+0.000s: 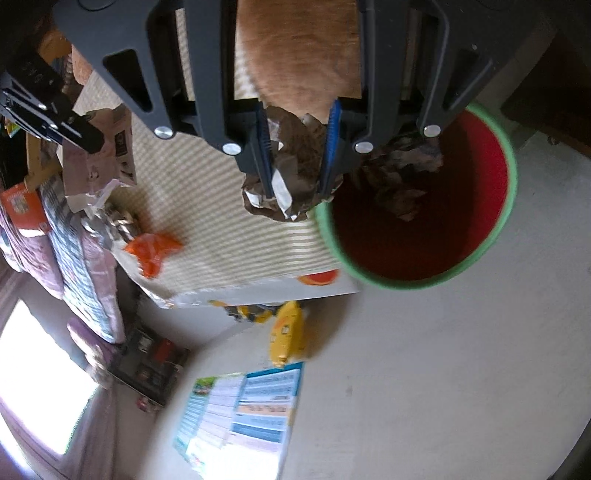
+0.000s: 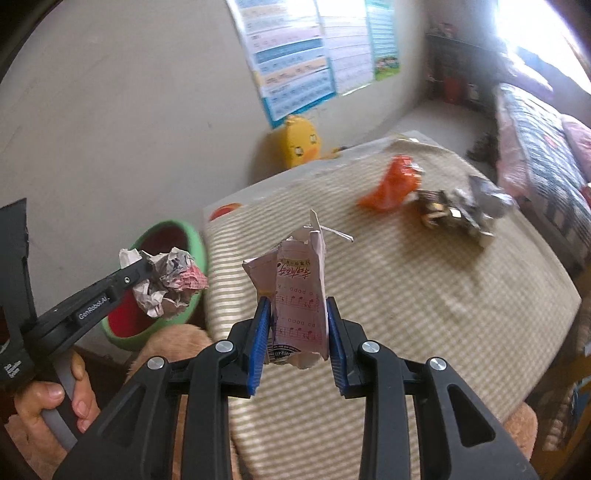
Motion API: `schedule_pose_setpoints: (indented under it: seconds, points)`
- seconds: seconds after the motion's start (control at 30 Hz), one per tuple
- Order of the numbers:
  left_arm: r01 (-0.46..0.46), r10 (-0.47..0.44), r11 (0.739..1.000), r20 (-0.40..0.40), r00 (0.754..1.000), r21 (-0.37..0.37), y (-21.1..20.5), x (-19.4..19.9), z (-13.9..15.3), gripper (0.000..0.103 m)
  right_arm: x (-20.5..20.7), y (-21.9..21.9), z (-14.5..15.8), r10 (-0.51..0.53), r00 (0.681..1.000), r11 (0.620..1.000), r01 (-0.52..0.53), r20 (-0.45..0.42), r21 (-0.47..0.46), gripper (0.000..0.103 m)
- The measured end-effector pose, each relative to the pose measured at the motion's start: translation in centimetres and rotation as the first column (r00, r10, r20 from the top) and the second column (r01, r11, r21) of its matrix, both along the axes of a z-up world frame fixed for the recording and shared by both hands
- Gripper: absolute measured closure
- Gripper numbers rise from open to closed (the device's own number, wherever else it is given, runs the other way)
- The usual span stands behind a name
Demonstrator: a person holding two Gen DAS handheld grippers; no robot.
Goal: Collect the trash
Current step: 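Carry silver wad and pink-white carton to the red bucket and open both tools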
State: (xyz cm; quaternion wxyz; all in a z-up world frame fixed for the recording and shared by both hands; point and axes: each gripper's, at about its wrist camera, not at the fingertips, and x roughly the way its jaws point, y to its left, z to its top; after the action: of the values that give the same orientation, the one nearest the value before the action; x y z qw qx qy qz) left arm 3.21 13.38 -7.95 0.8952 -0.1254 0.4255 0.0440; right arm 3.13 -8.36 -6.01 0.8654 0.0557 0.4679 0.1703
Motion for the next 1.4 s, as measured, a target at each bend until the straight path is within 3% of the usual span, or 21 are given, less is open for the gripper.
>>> schedule_pose_setpoints:
  seconds: [0.47, 1.2, 1.23, 1.3, 1.4]
  points:
    - [-0.214, 0.211, 0.975, -0.056, 0.976, -0.059, 9.6, -2.4, -2.3, 0.079, 0.8, 6.6, -0.4, 0.126, 0.992, 0.992, -0.126, -0.015, -0.017, 0.074]
    - [-0.282, 0.274, 0.959, -0.138, 0.952, -0.038, 13.5, -1.6, -5.7, 0.078, 5.1, 17.2, -1.2, 0.28, 0.958, 0.952, -0.267, -0.07, 0.153, 0.072]
    - [-0.284, 0.277, 0.958, -0.142, 0.951, -0.033, 13.5, -1.6, -5.8, 0.074, 5.1, 17.6, -1.1, 0.283, 0.957, 0.95, -0.27, -0.065, 0.155, 0.07]
    - [-0.29, 0.284, 0.957, -0.141, 0.948, -0.025, 13.5, -1.6, -5.8, 0.06, 5.3, 18.1, -1.1, 0.294, 0.954, 0.946, -0.28, -0.065, 0.164, 0.052]
    - [-0.29, 0.286, 0.957, -0.134, 0.949, -0.012, 13.3, -1.8, -5.7, 0.043, 5.3, 17.9, -1.3, 0.299, 0.952, 0.942, -0.283, -0.067, 0.182, 0.047]
